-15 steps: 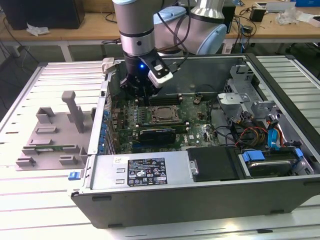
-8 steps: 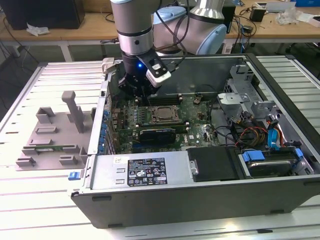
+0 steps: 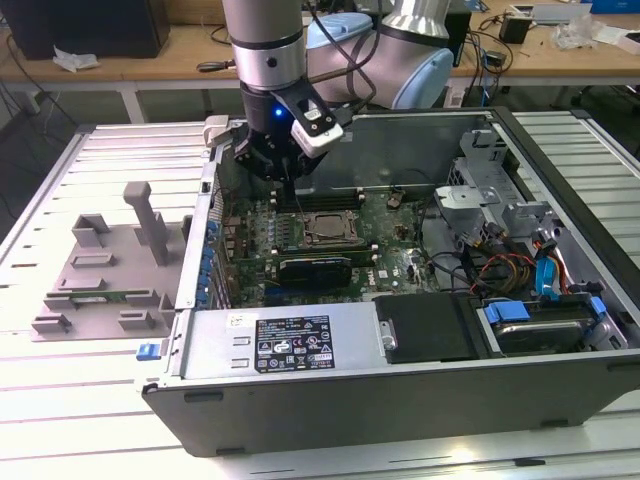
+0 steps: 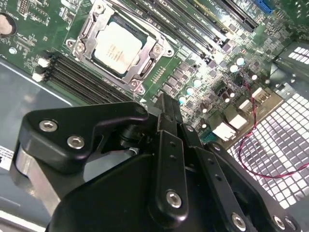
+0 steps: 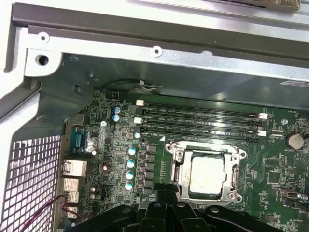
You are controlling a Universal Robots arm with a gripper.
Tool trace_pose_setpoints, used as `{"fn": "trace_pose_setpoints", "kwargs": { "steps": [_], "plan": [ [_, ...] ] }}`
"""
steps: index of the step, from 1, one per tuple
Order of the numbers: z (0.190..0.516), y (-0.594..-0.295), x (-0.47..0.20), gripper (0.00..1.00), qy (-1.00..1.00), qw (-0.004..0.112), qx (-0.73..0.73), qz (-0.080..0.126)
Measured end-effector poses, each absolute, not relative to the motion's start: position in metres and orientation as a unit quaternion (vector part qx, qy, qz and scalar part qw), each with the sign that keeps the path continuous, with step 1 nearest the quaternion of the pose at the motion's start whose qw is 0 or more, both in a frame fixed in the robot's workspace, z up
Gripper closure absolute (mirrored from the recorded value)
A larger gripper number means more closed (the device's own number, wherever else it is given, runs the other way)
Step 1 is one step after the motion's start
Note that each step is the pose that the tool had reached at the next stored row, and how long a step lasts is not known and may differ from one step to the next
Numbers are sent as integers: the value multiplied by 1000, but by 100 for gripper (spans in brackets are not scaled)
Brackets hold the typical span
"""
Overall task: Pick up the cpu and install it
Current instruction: 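Install the first cpu locking lever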
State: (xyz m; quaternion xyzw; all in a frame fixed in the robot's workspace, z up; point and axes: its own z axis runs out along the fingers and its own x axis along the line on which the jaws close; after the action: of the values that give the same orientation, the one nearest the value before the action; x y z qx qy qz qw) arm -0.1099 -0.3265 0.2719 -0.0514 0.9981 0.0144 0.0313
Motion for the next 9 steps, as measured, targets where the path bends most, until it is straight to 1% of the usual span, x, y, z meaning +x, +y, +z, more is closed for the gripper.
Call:
{"fn": "trace_pose_setpoints", "kwargs": {
  "steps": [3,4,8,9],
  "plan": [
    [271,-327,-110,89,998,28,-51,15],
    [269,-327,-112,89,998,28,-51,18],
    [269,-327,-116,89,998,28,-51,21],
    [268,-327,-119,89,998,29,-52,32]
  ]
}}
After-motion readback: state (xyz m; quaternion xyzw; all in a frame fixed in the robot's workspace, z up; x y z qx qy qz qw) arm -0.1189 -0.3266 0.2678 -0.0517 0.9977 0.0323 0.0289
